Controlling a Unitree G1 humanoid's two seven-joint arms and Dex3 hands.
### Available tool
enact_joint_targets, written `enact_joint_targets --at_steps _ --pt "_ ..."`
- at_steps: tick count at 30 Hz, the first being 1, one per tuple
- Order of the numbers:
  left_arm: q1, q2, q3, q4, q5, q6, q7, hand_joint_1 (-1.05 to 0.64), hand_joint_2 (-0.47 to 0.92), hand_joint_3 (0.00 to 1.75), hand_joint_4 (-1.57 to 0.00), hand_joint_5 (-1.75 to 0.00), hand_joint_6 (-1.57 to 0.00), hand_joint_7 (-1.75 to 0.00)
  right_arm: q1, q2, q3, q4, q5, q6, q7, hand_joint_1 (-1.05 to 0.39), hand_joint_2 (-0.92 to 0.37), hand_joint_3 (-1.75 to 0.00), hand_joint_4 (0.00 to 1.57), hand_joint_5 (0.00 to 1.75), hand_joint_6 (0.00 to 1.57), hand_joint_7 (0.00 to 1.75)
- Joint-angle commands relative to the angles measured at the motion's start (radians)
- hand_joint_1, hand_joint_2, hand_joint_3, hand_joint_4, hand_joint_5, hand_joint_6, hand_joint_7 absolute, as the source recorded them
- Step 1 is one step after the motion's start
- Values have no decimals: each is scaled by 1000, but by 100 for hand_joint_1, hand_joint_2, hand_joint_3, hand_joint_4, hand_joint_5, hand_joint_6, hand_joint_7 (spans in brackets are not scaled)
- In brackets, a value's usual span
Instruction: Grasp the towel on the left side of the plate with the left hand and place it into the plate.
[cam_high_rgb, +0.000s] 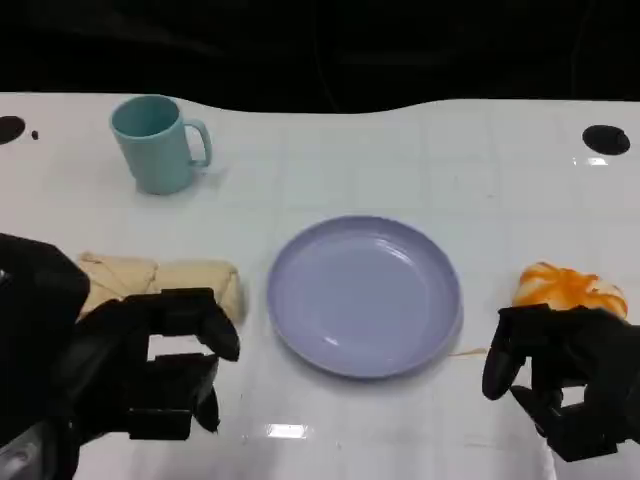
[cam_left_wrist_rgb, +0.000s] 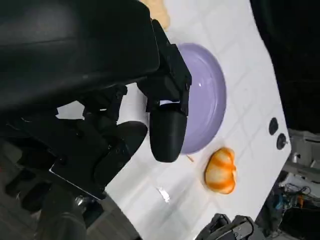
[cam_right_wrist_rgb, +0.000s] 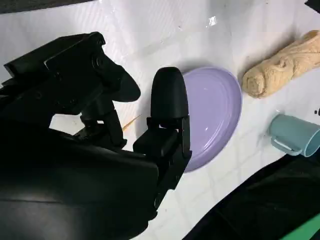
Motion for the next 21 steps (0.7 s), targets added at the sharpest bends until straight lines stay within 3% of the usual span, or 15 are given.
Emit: enact_joint_targets --at_steps 1,7,8,11,17,21 --pt "32 9 -24 3 77 -135 24 -7 64 98 -54 -142 -66 -93 -4 -1 -5 -9 7 -1 -6 4 -58 -108 72 175 69 147" --pt "57 11 -46 19 184 -301 34 -13 82 58 -52 -108 -63 -44 -9 1 6 -21 1 18 -9 4 -58 -107 72 175 69 146" --pt "57 15 -52 24 207 -333 34 -14 85 49 -46 -95 -62 -34 -10 1 7 -23 1 19 -9 4 -58 -107 72 175 69 146" --pt "59 49 -87 58 324 -479 38 -20 91 25 -32 -77 -56 -15 -9 6 7 -28 6 27 -10 3 -58 -107 73 175 69 147" --pt "53 110 -136 102 570 -699 83 -27 92 9 -3 -68 -37 -1 -11 5 11 -29 0 25 -11 2 -58 -106 73 175 69 147" --pt "25 165 -164 119 760 -748 94 -40 92 8 0 -59 -28 0 -13 4 11 -24 1 20 -10 3 -58 -106 73 175 69 146"
